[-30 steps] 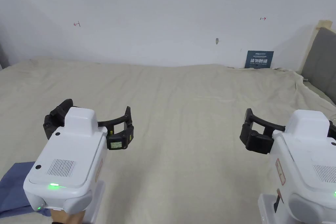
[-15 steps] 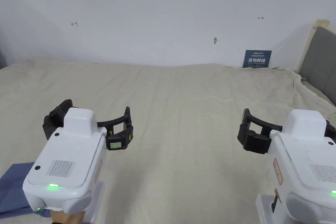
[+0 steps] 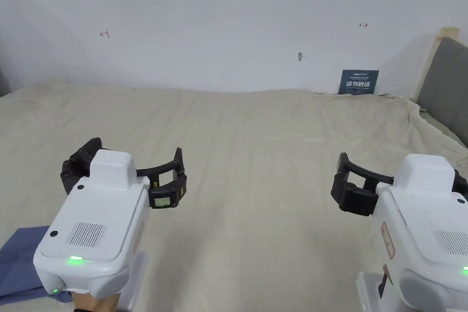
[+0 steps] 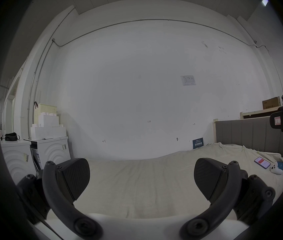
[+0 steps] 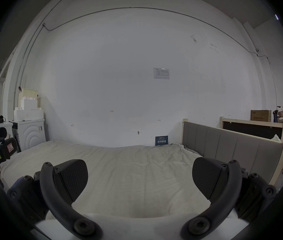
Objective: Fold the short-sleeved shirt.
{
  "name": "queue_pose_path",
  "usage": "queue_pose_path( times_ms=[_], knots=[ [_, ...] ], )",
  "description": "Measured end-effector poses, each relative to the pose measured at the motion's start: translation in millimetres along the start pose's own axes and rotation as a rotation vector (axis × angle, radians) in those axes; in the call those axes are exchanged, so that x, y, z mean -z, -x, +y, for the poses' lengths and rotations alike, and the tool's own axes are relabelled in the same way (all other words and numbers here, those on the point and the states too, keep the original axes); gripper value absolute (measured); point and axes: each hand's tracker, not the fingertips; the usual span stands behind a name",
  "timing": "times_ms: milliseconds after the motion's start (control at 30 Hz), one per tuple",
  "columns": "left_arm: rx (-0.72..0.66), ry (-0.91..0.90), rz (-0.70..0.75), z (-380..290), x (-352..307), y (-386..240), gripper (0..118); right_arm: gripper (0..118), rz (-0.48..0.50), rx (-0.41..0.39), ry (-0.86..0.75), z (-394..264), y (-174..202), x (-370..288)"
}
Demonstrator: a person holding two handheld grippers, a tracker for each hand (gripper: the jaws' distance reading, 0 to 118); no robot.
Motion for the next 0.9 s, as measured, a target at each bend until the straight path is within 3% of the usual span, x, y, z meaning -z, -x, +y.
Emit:
queue_pose_path(
  times_ms=[900],
  knots=[
    [0.007,0.009,-0.007,-0.4,-1.6,0.0,118,118,0.005,-0.008,0.004,-2.2,-2.4,-0.5]
  ],
)
